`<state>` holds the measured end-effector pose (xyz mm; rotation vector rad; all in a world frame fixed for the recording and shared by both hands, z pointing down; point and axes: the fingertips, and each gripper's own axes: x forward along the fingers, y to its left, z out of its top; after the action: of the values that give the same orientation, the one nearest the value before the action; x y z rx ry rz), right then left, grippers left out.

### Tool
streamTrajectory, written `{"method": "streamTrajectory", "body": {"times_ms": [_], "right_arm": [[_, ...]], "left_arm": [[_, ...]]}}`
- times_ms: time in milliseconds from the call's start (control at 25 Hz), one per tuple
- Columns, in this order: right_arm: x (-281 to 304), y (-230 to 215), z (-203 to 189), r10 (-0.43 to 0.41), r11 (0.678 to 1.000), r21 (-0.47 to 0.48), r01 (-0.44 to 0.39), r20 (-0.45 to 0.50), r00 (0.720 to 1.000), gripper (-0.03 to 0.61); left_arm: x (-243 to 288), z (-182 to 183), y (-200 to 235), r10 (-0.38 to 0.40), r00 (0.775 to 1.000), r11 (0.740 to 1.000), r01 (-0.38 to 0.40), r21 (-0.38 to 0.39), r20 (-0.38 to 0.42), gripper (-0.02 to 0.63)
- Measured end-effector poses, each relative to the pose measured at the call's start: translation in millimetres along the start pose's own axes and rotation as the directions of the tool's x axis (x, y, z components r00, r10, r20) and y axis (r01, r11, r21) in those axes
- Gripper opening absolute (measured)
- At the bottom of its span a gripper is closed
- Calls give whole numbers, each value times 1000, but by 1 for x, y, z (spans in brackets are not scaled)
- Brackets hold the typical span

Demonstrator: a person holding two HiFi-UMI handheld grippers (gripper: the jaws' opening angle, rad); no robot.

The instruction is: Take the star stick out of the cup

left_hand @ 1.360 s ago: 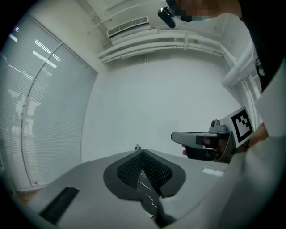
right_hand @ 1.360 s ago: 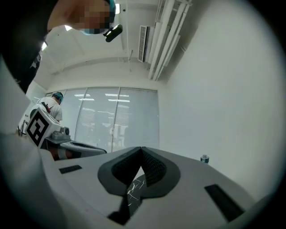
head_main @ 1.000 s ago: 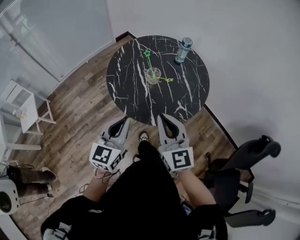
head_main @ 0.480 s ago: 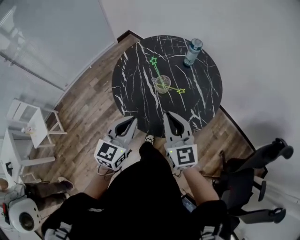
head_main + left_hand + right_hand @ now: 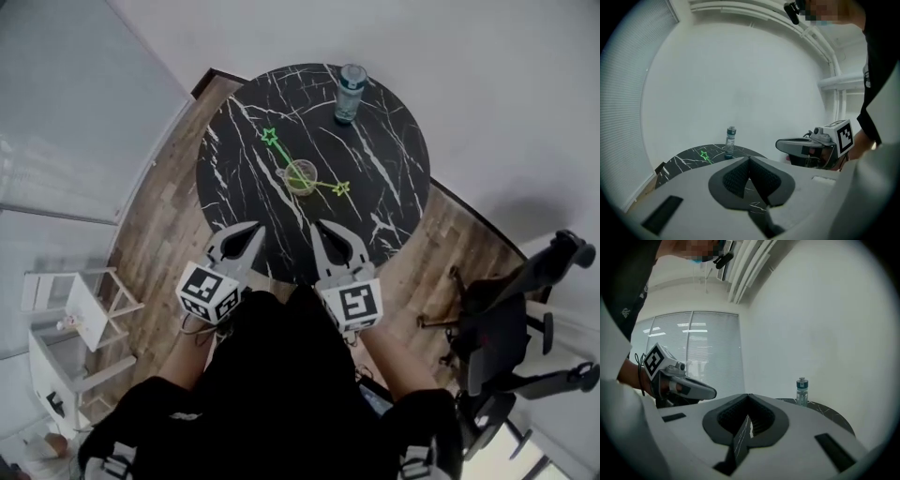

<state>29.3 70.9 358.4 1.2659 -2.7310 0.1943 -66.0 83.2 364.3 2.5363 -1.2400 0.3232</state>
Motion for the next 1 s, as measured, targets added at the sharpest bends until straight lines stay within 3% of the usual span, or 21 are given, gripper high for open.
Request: {"method": "streamTrajectory", "body": {"times_ms": [200,400,520,720,840,1000], "right_arm": [[9,-14,-15,-87,996,11,87,-25,996,-5],[16,-17,-39,-249,965,71,253,-70,966,-5],[15,-11,-56,-354,923,117,365,-109,929,-5],[13,-1,-74,-501,830,182,527,-172,848,-5],[12,-10,-82,-563,792,157,590,-184,805,-5],[12,-21,-94,-612,748,174,640,-189,768,-5]], "left_arm": [[40,5,8,-125,989,987,132,86,-83,-2],[75,-7,20,-273,943,937,305,168,-188,-2],[86,-17,27,-363,897,887,416,201,-253,-2],[100,-26,38,-475,813,780,566,265,-337,-2],[115,-33,39,-494,788,742,603,294,-368,-2],[135,-46,36,-484,766,717,624,310,-423,-2]]}}
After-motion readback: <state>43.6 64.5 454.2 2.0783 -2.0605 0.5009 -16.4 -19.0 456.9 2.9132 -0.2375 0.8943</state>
